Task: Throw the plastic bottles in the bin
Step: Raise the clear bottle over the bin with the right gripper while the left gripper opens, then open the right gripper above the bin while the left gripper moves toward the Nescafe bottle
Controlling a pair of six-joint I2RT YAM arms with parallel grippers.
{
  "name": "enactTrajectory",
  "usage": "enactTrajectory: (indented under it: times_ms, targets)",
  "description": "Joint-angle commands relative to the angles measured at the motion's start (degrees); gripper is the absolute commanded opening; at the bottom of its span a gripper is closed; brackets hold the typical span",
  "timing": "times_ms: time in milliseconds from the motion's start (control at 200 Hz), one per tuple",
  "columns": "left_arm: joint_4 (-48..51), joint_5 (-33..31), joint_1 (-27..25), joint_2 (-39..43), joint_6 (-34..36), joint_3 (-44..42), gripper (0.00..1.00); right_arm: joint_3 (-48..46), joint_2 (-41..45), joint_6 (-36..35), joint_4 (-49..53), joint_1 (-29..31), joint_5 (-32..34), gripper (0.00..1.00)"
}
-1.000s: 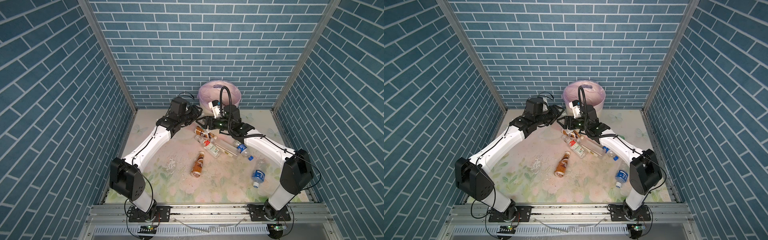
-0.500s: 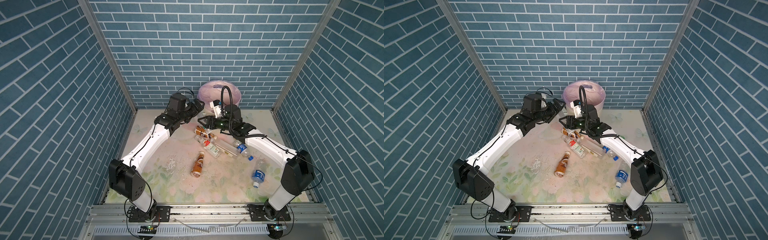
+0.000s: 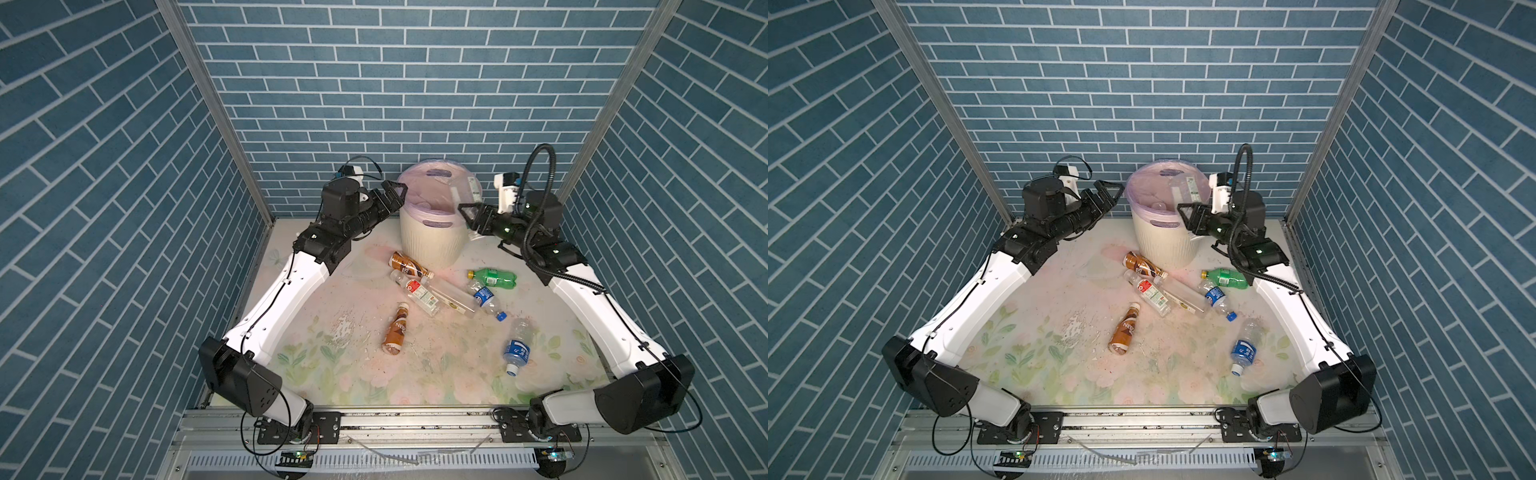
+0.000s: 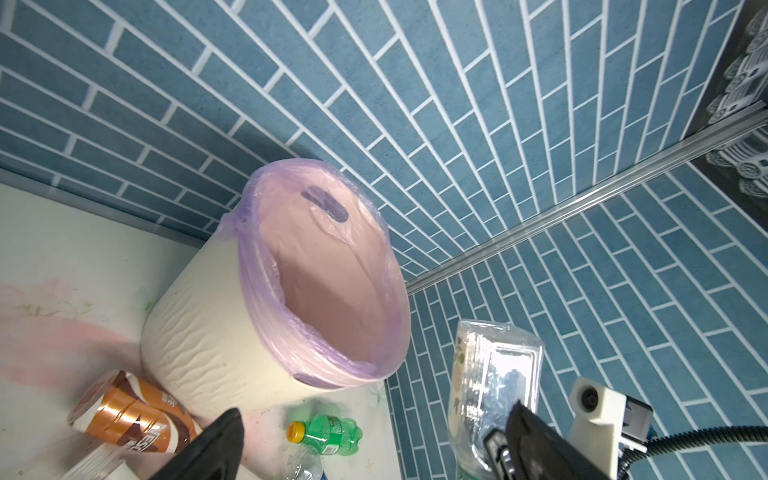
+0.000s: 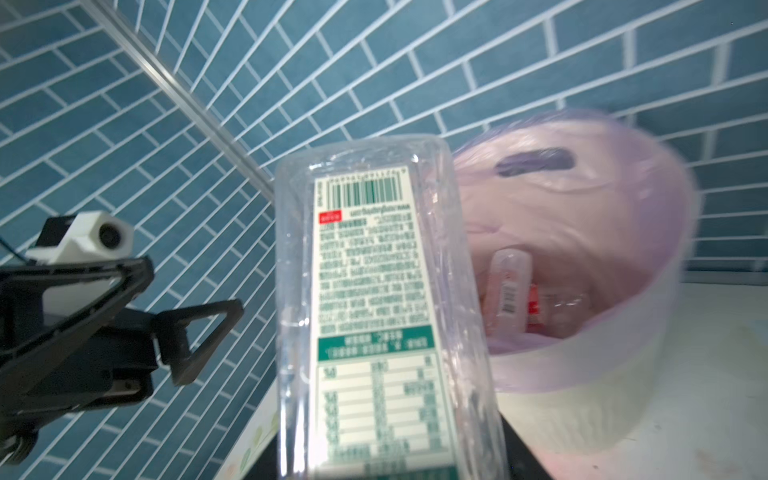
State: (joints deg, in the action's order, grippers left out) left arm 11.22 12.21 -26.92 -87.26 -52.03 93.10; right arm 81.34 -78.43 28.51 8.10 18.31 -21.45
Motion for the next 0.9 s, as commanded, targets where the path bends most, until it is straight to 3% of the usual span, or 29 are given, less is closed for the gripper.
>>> enactTrajectory:
  times_ms: [0, 275, 460, 585, 660, 750, 785, 895]
  targets:
    - [-3.4, 2.1, -1.2, -1.3, 2.3, 2.3, 0.99, 6.2, 2.8, -3.3, 2.9, -4.8, 2.3, 0.39]
    - [-3.9, 1.8, -1.8, -0.3, 5.3, 2.0, 0.99, 21.3, 2.9, -4.3, 3.7, -14.4, 5.7, 0.39]
    - [-2.6, 0.0, -1.7, 1.5, 7.4, 0.4, 0.99, 27.8, -5.9, 2.8, 0.2, -13.8, 1.7, 0.39]
    - [-1.8, -0.5, -1.1, 1.8, 7.9, 0.0, 0.99, 30.7, -15.6, 3.5, 2.6, -8.0, -0.2, 0.41]
    - [-1.5, -0.1, -0.6, 1.6, 7.9, -0.2, 0.99, 36.2, -22.1, -0.1, 8.6, -3.4, -0.3, 0.53]
    - [-1.1, 0.7, 0.0, 1.5, 7.6, -0.4, 0.99, 42.7, -27.0, -0.2, 14.7, -1.5, 1.4, 0.88]
    - [-1.0, 0.9, 0.1, 1.2, 7.6, -0.5, 0.99, 42.3, -26.8, 0.5, 14.4, -1.5, 3.1, 0.96]
    - [-1.1, 0.8, 0.3, 1.9, 7.7, -1.6, 0.99, 36.5, -22.3, 0.4, 8.3, -1.5, 5.3, 0.99]
